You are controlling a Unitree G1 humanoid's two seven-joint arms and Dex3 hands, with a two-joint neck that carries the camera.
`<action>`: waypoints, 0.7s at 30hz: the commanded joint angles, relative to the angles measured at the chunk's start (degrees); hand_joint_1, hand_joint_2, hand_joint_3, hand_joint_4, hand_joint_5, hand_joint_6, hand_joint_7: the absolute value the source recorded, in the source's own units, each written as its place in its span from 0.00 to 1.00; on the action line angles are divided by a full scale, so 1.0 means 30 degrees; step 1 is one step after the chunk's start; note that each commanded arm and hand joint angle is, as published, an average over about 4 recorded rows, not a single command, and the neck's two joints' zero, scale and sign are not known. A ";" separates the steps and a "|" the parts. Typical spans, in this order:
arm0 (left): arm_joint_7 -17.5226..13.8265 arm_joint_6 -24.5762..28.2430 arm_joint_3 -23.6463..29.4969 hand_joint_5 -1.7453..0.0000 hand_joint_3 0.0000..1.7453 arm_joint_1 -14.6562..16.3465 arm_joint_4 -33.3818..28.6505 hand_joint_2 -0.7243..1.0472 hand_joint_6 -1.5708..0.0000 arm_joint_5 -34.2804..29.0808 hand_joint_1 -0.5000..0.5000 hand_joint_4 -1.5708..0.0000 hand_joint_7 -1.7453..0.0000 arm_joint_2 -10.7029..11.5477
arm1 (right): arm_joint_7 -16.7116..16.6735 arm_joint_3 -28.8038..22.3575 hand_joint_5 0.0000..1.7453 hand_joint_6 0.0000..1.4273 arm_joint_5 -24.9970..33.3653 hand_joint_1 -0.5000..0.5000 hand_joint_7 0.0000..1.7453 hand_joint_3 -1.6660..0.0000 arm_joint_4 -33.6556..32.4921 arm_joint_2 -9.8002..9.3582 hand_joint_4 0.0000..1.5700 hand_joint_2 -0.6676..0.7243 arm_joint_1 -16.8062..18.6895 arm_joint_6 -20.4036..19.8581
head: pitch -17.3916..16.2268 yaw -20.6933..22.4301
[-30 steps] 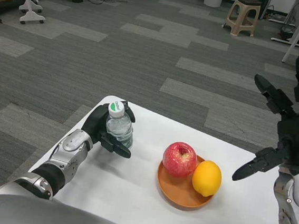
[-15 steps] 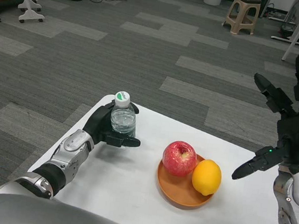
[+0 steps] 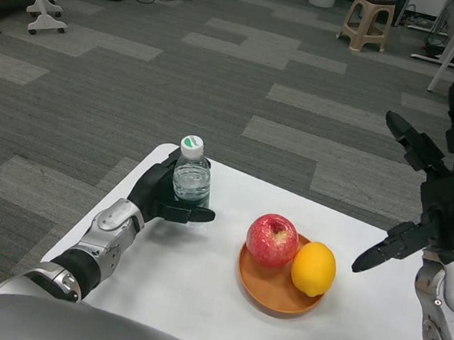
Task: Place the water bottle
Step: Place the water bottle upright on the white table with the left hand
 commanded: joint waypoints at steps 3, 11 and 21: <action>-0.0340 0.0164 -0.0110 0.00 0.05 0.0203 0.0200 0.68 1.00 -0.0763 1.00 1.00 0.26 0.0118 | -0.0127 -0.0181 0.00 0.00 0.0081 0.50 0.00 1.00 0.0103 0.0120 0.41 1.00 -0.0103 -0.0010 | 0.0000 0.0000; -0.0406 0.0164 0.0183 0.37 0.05 0.0254 0.0156 0.26 1.00 -0.1247 0.06 1.00 0.52 0.0154 | -0.0127 -0.0181 0.00 0.00 0.0081 0.50 0.00 1.00 0.0103 0.0120 0.42 1.00 -0.0073 0.0012 | 0.0050 0.0091; -0.0355 -0.0056 -0.0476 0.46 0.05 0.0312 0.0156 0.25 1.00 -0.4044 0.00 1.00 0.79 0.0169 | -0.0156 -0.0129 0.00 0.00 0.0081 0.50 0.00 1.00 0.0176 0.0120 0.42 1.00 -0.0073 -0.0002 | 0.0125 0.0337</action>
